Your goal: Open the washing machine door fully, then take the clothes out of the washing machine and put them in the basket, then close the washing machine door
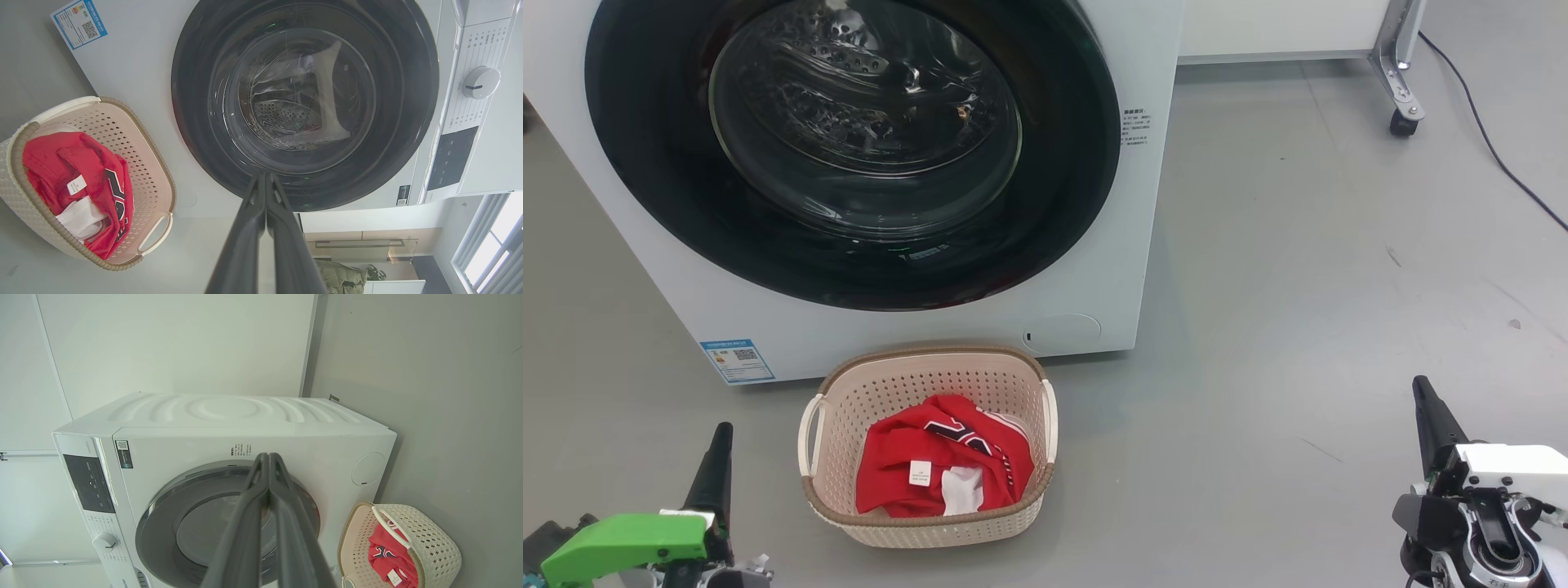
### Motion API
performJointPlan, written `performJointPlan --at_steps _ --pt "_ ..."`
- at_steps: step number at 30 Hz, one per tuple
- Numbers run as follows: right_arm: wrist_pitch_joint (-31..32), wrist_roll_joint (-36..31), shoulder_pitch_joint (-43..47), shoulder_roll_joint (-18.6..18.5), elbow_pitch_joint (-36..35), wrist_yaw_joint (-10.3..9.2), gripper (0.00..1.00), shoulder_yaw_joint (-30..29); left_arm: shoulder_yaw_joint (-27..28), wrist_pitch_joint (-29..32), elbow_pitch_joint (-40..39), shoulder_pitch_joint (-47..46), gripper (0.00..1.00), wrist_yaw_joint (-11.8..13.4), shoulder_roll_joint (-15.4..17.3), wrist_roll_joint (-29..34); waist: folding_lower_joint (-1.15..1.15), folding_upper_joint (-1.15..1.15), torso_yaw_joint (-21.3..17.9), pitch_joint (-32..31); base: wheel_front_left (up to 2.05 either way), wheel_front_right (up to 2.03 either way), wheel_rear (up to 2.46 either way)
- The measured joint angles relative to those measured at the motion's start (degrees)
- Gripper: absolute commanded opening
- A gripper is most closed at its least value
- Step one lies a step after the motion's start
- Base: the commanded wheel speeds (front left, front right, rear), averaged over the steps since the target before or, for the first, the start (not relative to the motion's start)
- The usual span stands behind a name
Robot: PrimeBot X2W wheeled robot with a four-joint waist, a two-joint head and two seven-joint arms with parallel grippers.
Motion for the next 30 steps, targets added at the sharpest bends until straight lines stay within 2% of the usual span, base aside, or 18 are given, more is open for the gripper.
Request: performJointPlan --at_steps 30 --pt "0.2 0.0 0.0 0.0 0.3 0.16 0.0 -0.2 0.3 0.0 0.5 -0.2 0.0 0.0 0.0 0.0 0.0 0.0 0.0 0.0 0.0 0.0 0.0"
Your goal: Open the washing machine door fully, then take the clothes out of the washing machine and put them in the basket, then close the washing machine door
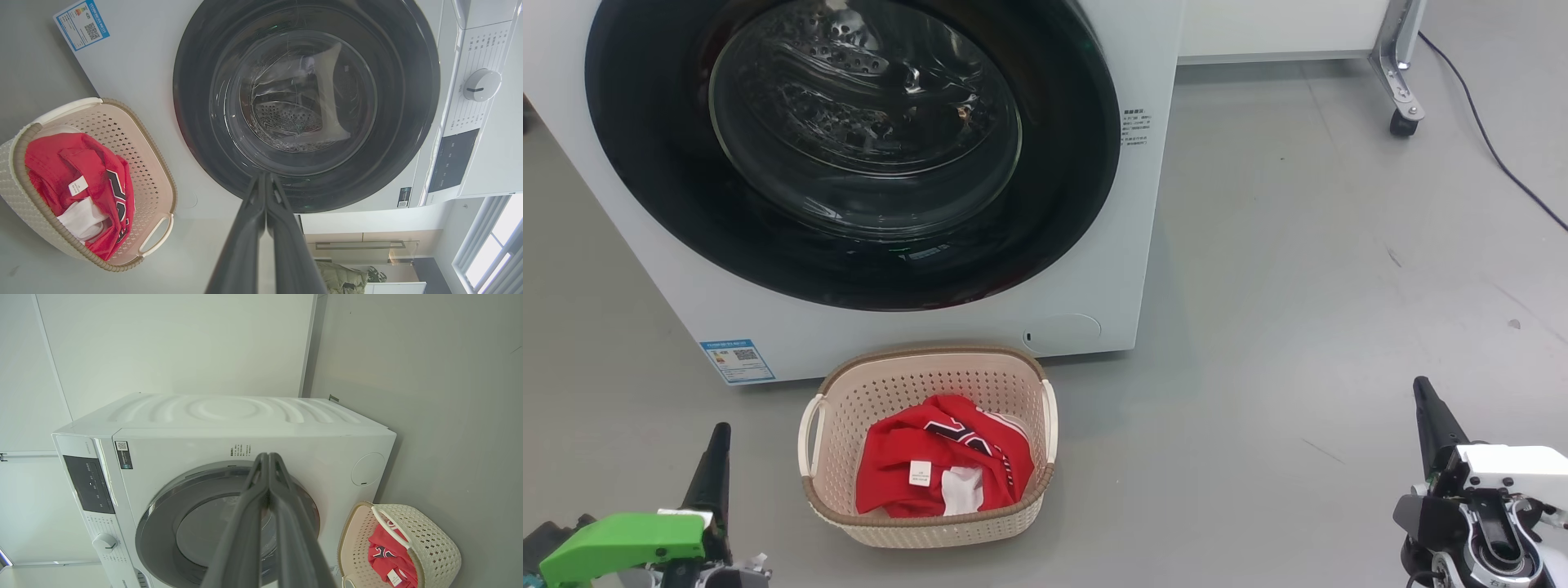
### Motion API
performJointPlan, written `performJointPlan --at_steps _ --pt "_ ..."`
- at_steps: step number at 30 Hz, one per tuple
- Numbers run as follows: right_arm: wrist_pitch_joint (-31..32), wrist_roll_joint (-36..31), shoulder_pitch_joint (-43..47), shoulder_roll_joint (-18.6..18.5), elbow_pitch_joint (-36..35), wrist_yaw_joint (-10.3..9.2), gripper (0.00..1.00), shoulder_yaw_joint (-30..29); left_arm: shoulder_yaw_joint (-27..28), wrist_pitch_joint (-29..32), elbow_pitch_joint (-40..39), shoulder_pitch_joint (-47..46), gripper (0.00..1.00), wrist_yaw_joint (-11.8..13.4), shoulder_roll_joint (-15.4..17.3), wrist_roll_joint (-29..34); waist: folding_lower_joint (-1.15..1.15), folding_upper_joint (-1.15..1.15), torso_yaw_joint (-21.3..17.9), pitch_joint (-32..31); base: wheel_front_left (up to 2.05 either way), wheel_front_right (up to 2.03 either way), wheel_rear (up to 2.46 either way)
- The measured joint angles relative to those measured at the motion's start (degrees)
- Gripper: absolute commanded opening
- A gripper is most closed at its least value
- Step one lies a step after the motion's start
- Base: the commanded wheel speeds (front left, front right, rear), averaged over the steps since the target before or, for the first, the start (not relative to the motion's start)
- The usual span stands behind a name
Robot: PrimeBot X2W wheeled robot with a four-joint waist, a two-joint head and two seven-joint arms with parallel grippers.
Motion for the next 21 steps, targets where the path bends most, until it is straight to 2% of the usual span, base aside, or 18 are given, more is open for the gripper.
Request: performJointPlan --at_steps 21 --pt "0.1 0.0 0.0 0.0 0.2 0.3 0.0 -0.1 0.1 0.2 0.2 -0.2 0.0 0.0 0.0 0.0 0.0 0.0 0.0 0.0 0.0 0.0 0.0"
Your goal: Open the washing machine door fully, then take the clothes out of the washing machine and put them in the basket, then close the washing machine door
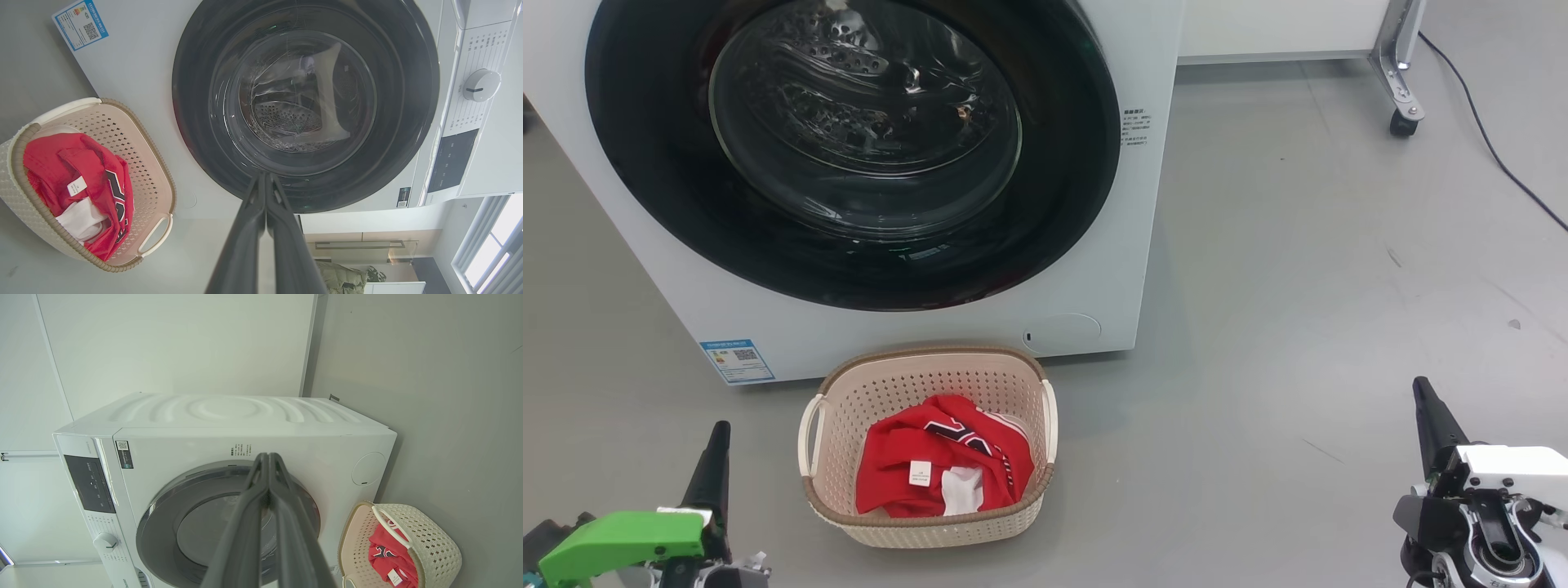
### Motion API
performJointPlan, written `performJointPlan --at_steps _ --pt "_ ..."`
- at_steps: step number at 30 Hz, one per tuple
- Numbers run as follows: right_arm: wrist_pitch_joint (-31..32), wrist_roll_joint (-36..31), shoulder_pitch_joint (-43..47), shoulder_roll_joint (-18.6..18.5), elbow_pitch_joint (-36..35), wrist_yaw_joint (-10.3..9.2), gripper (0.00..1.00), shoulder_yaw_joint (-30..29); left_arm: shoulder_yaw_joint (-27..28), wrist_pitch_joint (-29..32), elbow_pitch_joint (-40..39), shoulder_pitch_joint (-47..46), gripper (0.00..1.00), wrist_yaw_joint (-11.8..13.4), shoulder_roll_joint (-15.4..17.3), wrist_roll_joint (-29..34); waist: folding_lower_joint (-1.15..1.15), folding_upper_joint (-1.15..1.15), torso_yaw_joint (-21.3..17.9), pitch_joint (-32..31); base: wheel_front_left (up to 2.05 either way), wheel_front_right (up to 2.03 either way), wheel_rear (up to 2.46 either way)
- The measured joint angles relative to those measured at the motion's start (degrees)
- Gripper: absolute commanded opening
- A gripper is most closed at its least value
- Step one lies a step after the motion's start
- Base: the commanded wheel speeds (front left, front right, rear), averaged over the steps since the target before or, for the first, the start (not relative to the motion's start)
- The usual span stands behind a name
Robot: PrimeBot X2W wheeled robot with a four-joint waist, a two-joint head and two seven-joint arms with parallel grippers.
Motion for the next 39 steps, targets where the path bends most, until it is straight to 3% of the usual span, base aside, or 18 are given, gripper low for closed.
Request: performJointPlan --at_steps 39 --pt "0.2 0.0 0.0 0.2 0.0 0.0 0.0 -0.3 0.4 0.2 0.1 -0.1 0.0 0.0 0.0 0.0 0.0 0.0 0.0 0.0 0.0 0.0 0.0"
